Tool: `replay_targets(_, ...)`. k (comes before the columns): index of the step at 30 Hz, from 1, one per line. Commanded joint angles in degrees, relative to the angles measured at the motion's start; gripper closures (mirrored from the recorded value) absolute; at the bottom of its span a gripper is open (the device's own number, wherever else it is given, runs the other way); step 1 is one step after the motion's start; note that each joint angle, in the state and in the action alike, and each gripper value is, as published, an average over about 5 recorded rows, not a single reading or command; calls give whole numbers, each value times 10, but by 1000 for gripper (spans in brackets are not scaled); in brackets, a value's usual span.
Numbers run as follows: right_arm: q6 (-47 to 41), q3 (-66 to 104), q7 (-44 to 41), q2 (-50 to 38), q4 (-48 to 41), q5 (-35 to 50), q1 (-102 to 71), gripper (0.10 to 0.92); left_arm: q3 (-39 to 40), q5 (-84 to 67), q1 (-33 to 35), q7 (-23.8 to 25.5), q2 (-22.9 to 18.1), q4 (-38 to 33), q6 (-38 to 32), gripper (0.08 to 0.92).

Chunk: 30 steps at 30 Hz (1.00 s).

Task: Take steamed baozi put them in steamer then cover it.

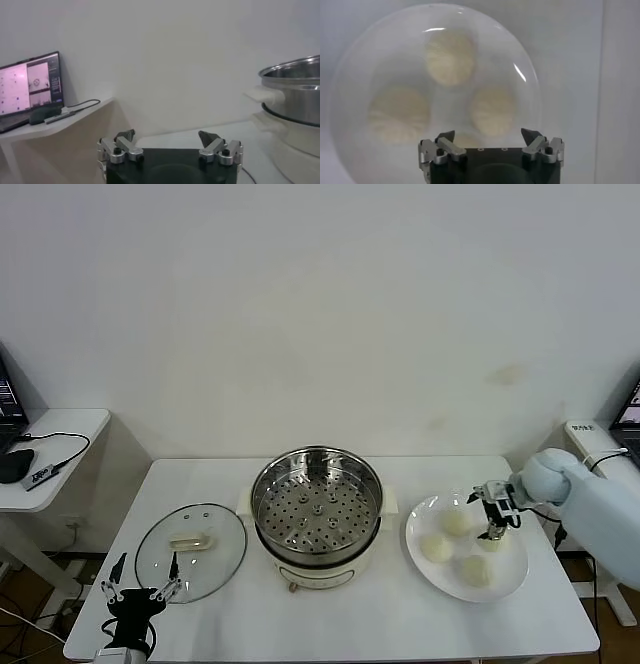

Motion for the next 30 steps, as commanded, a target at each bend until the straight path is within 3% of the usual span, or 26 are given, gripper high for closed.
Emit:
replay_targets(1, -2, -46, -4, 66, -70, -10, 32, 203, -2, 2, 0, 0, 1, 0, 0, 177)
replay_targets(11, -8, -44, 16, 96, -101, -25, 31, 224, -3, 5, -1, 0, 0, 3, -4, 177)
replay_targets(20, -15, -45, 12, 95, -101, -28, 32, 356, -4, 6, 0, 0, -2, 1, -6, 177)
replay_targets(30, -15, -55, -7, 73, -79, -18, 41, 438, -4, 7, 3, 1, -2, -4, -5, 177)
